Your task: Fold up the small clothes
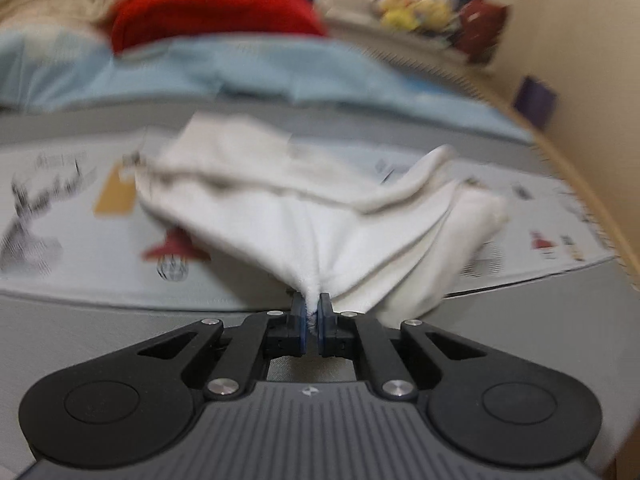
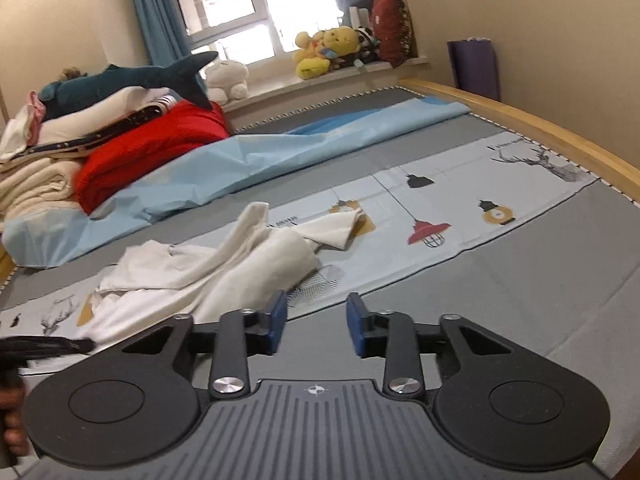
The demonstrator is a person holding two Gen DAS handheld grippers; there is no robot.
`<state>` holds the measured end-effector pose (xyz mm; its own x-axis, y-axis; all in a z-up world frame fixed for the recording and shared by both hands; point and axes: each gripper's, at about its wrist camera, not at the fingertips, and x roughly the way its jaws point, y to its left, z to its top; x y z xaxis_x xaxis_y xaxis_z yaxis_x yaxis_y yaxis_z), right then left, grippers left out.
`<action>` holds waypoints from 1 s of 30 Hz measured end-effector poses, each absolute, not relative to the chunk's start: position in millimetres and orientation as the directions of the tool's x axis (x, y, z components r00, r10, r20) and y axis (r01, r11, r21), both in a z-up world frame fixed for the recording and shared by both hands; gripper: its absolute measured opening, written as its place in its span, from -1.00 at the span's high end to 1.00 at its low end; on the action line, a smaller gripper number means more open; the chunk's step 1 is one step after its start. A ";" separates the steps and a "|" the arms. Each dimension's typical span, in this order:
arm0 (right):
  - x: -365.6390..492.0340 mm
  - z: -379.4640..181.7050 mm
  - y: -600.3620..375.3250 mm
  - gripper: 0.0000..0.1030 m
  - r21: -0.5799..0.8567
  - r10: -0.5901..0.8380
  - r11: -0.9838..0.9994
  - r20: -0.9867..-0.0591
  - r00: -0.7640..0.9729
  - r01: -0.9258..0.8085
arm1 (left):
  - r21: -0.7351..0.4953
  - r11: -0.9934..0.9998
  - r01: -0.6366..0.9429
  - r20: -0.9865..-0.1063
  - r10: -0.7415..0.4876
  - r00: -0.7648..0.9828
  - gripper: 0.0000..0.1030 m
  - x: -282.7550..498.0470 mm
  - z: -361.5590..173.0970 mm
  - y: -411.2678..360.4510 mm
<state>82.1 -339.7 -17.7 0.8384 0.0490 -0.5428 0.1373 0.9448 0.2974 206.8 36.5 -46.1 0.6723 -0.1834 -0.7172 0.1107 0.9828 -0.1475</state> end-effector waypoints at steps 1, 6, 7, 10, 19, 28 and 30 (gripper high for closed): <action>79.7 -16.7 -338.3 0.54 0.298 0.050 0.945 -0.532 0.845 0.132 | -0.132 0.982 0.138 -0.701 -0.191 0.687 0.91 190.5 -32.1 43.6; 72.2 -16.7 -336.2 0.62 0.323 0.060 0.937 -0.519 0.852 0.131 | -0.108 0.984 0.142 -0.686 -0.177 0.706 0.92 113.0 -6.1 108.3; 71.1 -17.2 -335.8 0.62 0.332 0.064 0.934 -0.519 0.853 0.132 | -0.123 0.987 0.108 -0.697 -0.163 0.698 0.92 101.3 -10.3 126.0; 72.1 -20.5 -333.7 0.62 0.358 0.074 0.923 -0.527 0.847 0.142 | -0.160 0.987 -0.024 -0.776 -0.111 0.621 0.92 78.5 -29.2 170.7; 115.8 -51.6 -316.4 0.51 0.386 0.159 0.912 -0.640 0.751 0.136 | -0.169 0.986 -0.014 -0.842 -0.137 0.521 0.83 92.3 -54.5 187.1; 177.3 -111.7 -298.4 0.16 0.357 0.201 0.916 -0.802 0.562 0.181 | -0.123 0.986 -0.108 -0.912 -0.070 0.404 0.15 133.0 -101.8 190.4; 187.5 -125.2 -289.8 0.12 0.311 0.182 0.934 -0.837 0.515 0.175 | -0.103 0.987 -0.121 -0.926 -0.051 0.374 0.13 140.3 -110.5 192.2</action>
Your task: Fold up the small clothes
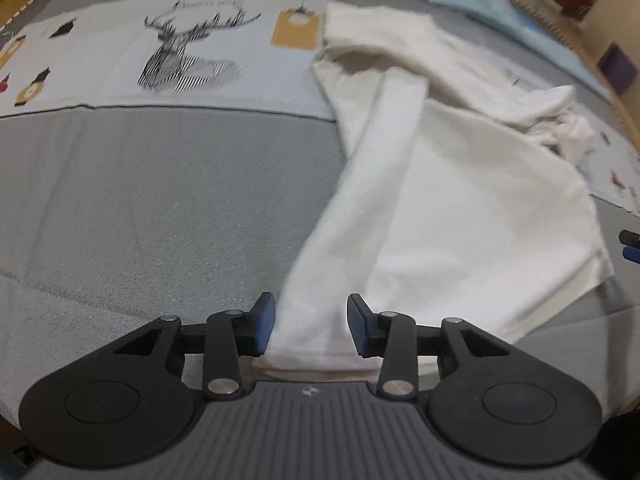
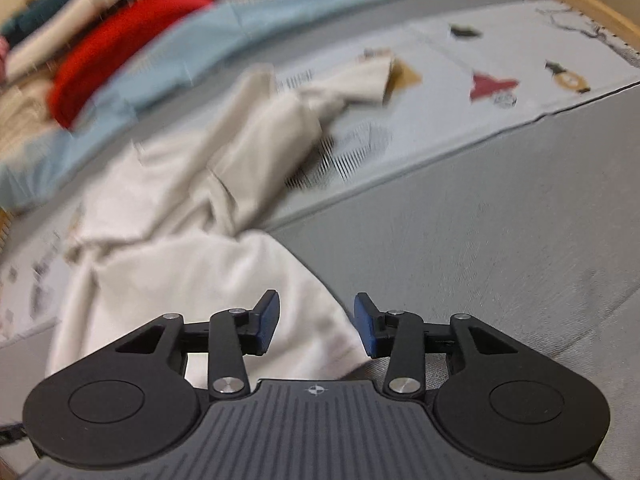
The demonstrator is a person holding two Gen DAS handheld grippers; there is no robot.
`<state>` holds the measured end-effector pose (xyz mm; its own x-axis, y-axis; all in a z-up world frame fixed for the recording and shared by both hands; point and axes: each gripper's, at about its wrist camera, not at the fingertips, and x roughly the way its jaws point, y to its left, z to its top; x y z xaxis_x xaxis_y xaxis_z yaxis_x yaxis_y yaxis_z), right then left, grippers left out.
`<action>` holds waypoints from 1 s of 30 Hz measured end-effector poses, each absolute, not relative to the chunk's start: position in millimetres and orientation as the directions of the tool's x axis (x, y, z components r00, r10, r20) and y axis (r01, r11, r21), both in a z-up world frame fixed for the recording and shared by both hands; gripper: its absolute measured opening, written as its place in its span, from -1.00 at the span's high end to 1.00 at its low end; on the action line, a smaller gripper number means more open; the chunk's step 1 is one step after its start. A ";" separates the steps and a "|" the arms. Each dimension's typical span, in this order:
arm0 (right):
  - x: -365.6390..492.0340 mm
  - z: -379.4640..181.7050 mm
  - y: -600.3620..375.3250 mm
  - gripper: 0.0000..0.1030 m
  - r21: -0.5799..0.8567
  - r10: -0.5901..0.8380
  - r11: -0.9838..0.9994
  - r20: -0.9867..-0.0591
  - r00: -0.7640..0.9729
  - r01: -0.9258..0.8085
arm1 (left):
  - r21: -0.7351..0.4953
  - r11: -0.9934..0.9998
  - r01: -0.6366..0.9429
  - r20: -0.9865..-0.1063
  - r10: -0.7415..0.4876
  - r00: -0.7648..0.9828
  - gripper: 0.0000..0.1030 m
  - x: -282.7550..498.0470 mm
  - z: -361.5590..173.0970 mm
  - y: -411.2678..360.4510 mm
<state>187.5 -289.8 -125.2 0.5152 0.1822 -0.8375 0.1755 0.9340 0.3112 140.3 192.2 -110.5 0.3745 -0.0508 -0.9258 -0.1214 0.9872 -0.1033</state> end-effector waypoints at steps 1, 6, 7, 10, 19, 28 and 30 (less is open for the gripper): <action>191.7 -131.8 -286.5 0.11 0.296 0.181 0.941 -0.851 0.493 0.166 | -0.098 0.987 -0.128 -0.930 -0.045 0.364 0.13 142.1 -113.9 194.1; 199.4 -152.7 -265.4 0.10 0.197 0.152 0.978 -0.898 0.413 0.069 | -0.083 0.987 -0.141 -0.946 -0.034 0.324 0.13 149.5 -125.7 196.4; 199.0 -153.0 -262.8 0.32 0.180 0.146 0.983 -0.898 0.415 0.045 | -0.081 0.987 -0.137 -0.948 -0.034 0.317 0.13 150.8 -127.5 194.8; 194.1 -148.3 -258.3 0.82 0.171 0.165 0.985 -0.892 0.420 -0.024 | -0.060 0.992 -0.112 -0.955 -0.024 0.296 0.22 150.9 -132.7 188.3; 148.6 -84.2 -331.0 0.86 0.209 0.134 0.976 -0.790 0.599 0.058 | -0.070 0.996 0.047 -0.925 -0.083 0.372 0.86 133.9 -116.9 152.8; 76.6 -85.7 -411.2 0.87 0.133 0.109 0.991 -0.890 0.442 0.024 | -0.112 0.916 0.385 -0.908 -0.252 0.336 0.87 94.8 -95.5 91.1; 65.4 -100.7 -412.4 0.87 0.182 0.187 0.982 -0.924 0.334 -0.045 | -0.076 0.909 0.409 -0.932 -0.210 0.295 0.87 89.3 -99.7 87.6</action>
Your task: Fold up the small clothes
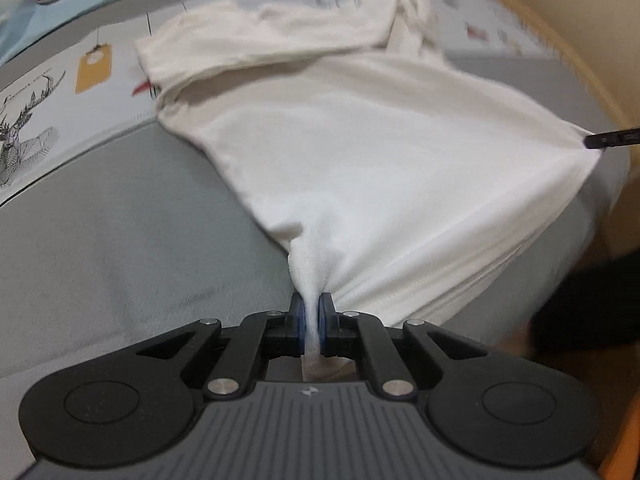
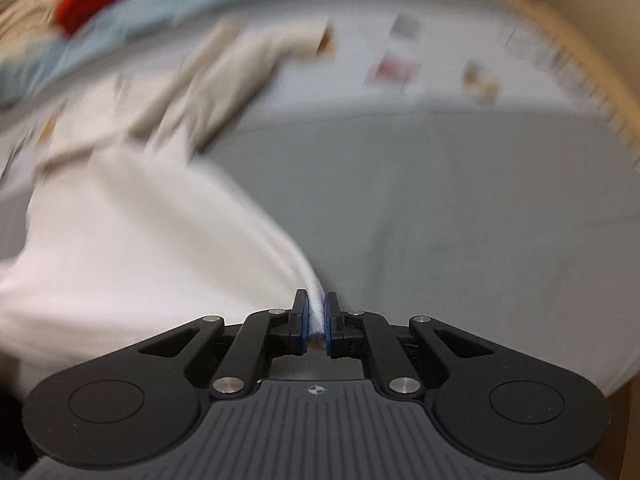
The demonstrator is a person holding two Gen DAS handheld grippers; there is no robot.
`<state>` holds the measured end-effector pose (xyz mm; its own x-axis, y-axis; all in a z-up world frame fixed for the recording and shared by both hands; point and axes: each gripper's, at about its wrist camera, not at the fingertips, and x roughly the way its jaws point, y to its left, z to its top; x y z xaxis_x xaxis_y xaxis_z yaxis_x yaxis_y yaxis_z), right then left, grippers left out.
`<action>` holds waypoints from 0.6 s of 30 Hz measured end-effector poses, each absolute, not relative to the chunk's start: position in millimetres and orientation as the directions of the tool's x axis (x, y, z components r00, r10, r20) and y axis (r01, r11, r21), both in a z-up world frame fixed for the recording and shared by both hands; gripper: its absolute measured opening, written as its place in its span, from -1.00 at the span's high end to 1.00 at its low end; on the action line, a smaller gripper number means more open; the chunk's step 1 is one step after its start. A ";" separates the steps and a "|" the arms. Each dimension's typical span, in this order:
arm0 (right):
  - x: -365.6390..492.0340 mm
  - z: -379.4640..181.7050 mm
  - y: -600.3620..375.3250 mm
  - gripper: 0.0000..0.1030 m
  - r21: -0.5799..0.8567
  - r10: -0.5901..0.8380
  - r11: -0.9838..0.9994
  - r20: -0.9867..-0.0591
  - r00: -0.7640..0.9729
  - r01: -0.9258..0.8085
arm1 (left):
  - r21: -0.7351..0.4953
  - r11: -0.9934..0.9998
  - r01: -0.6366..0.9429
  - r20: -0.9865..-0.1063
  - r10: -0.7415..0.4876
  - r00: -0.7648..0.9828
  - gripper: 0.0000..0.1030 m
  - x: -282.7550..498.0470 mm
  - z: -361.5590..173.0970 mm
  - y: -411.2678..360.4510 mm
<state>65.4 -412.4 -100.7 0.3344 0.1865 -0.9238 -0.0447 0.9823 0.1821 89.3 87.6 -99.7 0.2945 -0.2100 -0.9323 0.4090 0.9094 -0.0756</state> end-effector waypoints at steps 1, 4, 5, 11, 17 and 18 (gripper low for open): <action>61.3 -104.8 -408.7 0.87 0.184 0.201 0.979 -0.931 0.306 -0.084 | -0.057 0.910 0.410 -0.946 -0.181 0.269 0.87 88.0 -103.5 88.8; 56.9 -102.7 -404.6 0.86 0.120 0.148 0.987 -0.933 0.329 -0.103 | 0.018 0.904 0.427 -0.975 -0.078 0.207 0.87 84.7 -115.5 93.3; 58.3 -98.6 -409.6 0.86 0.130 0.145 0.989 -0.925 0.352 -0.065 | 0.036 0.899 0.437 -0.980 -0.054 0.192 0.87 83.0 -119.3 94.7; 80.1 -66.0 -422.8 0.81 0.266 0.172 0.961 -0.791 0.587 0.077 | -0.014 0.914 0.406 -0.962 -0.122 0.242 0.72 76.9 -107.8 100.1; 106.5 -62.0 -385.3 0.81 0.296 0.198 0.955 -0.708 0.678 0.030 | -0.049 0.958 0.283 -0.916 -0.156 0.370 0.53 94.4 -87.7 108.1; 108.7 -62.5 -377.0 0.81 0.308 0.208 0.951 -0.696 0.688 0.025 | -0.039 0.962 0.269 -0.913 -0.144 0.383 0.53 96.4 -87.5 107.5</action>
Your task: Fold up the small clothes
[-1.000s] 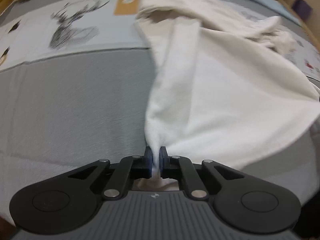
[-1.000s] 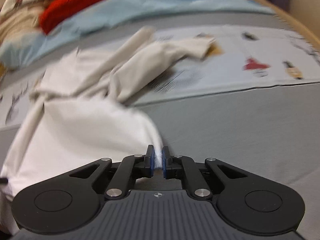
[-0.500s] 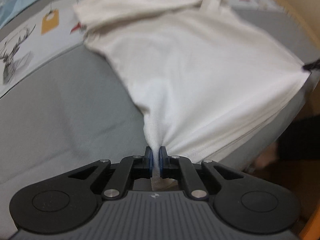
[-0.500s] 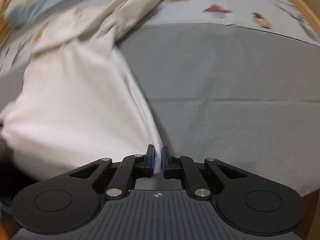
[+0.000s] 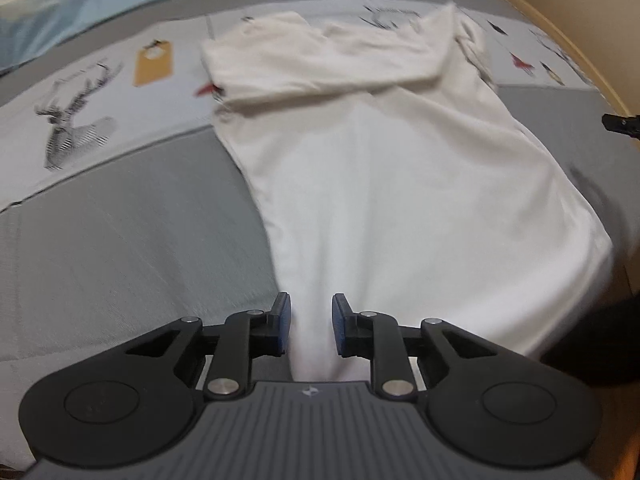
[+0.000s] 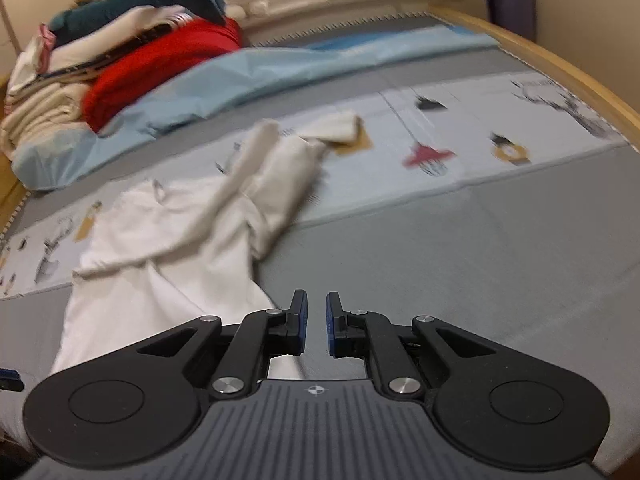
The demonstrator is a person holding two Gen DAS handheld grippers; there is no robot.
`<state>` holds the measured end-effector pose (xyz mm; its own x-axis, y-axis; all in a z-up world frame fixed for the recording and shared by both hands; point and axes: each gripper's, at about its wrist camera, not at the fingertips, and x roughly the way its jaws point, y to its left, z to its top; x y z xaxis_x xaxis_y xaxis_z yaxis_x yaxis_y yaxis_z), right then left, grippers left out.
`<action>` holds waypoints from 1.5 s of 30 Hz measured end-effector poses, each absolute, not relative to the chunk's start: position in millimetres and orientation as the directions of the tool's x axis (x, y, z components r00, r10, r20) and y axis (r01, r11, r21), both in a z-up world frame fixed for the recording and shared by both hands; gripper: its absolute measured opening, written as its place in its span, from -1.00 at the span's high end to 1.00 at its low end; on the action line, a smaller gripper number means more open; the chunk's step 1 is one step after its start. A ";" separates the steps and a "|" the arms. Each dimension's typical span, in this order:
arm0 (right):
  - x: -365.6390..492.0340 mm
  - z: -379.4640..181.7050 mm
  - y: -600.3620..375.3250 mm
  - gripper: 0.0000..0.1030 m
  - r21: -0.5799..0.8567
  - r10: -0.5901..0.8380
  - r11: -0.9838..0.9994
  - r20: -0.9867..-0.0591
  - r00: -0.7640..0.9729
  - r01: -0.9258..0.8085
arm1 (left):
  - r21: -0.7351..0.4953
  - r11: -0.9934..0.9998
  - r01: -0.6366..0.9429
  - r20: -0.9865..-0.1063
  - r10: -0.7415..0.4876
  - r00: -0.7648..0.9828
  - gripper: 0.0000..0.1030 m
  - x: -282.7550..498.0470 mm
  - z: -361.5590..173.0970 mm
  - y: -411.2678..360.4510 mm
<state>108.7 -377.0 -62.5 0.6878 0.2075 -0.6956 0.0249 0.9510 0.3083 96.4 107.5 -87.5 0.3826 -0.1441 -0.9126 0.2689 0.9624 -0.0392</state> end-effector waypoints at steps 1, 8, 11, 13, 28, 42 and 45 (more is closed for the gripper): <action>113.3 -63.1 -371.3 0.81 0.327 0.221 0.945 -0.683 0.696 0.020 | -0.033 0.966 0.258 -0.910 -0.136 0.392 0.53 99.1 -87.8 106.4; 156.7 -74.8 -321.0 0.81 0.473 0.324 0.881 -0.625 0.710 0.014 | -0.001 0.980 0.201 -0.831 -0.112 0.544 0.53 119.8 -74.9 101.2; 177.3 -83.6 -296.7 0.81 0.519 0.345 0.854 -0.613 0.711 0.033 | 0.017 0.980 0.200 -0.770 -0.114 0.628 0.56 128.2 -62.8 86.1; 188.5 -89.5 -285.9 0.81 0.546 0.339 0.835 -0.607 0.719 0.067 | -0.001 0.972 0.236 -0.738 -0.159 0.655 0.57 140.0 -52.5 70.1; 219.0 -156.4 -281.1 0.81 0.337 0.208 0.912 -0.872 0.443 0.235 | 0.023 0.887 0.460 -0.739 -0.295 0.605 0.38 286.3 -120.8 -105.0; 230.1 -158.9 -259.4 0.81 0.223 0.135 0.962 -0.892 0.432 0.160 | 0.045 0.969 0.243 -0.707 -0.141 0.693 0.89 328.9 -101.6 -5.9; 231.3 -158.6 -257.6 0.81 0.212 0.128 0.965 -0.895 0.427 0.156 | 0.035 0.999 0.017 -0.695 0.012 0.719 0.89 328.2 -82.5 96.2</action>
<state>231.3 -257.6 -158.6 0.4272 0.1278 -0.8951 0.1557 0.9648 0.2121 328.2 96.2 -82.5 0.7191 0.0123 -0.6948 0.0168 0.9992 0.0350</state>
